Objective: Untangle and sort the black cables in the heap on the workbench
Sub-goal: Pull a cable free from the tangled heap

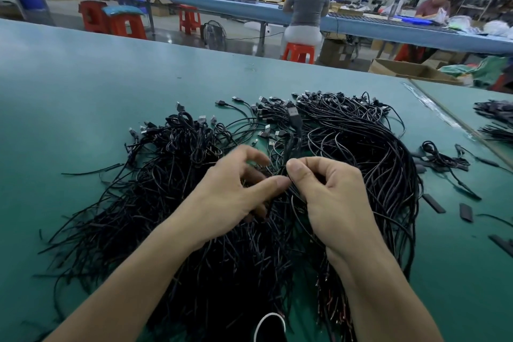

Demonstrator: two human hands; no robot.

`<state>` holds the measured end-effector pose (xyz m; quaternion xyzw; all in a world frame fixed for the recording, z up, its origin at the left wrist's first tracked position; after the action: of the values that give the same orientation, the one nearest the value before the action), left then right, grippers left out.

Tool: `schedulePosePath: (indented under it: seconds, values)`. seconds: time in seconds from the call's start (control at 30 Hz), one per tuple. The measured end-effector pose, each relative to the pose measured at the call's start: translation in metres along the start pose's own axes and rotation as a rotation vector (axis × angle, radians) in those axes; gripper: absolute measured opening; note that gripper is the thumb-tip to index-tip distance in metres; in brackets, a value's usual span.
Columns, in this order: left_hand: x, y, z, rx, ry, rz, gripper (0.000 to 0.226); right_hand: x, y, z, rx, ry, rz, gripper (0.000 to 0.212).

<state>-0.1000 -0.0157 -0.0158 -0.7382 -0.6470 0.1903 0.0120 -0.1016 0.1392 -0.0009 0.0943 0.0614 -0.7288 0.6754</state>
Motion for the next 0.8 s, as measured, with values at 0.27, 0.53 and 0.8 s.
schedulePosePath:
  seconds: [0.27,0.53,0.8]
  values:
    - [-0.029,-0.003,0.019,-0.026,-0.122,-0.238,0.014,-0.013,-0.005,-0.004,-0.081,0.558,-0.168,0.018]
    - [-0.065,-0.004,0.06,-0.22,0.243,-0.687,0.015,-0.019,-0.01,-0.03,0.122,1.043,-0.212,0.04]
    - [-0.063,-0.004,0.047,-0.078,0.343,-0.741,0.075,-0.019,-0.009,-0.022,-0.027,0.945,-0.321,0.021]
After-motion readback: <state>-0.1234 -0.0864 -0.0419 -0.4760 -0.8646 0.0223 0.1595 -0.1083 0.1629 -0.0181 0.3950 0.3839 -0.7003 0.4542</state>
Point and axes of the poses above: each hand's wrist, its own y-axis away from the middle knuckle, its own x-axis out of the palm, z = x × y, the point moved 5 cm from there along -y, towards the middle knuckle, and after that the axes turned 12 degrees about x, right-handed, at the moved point
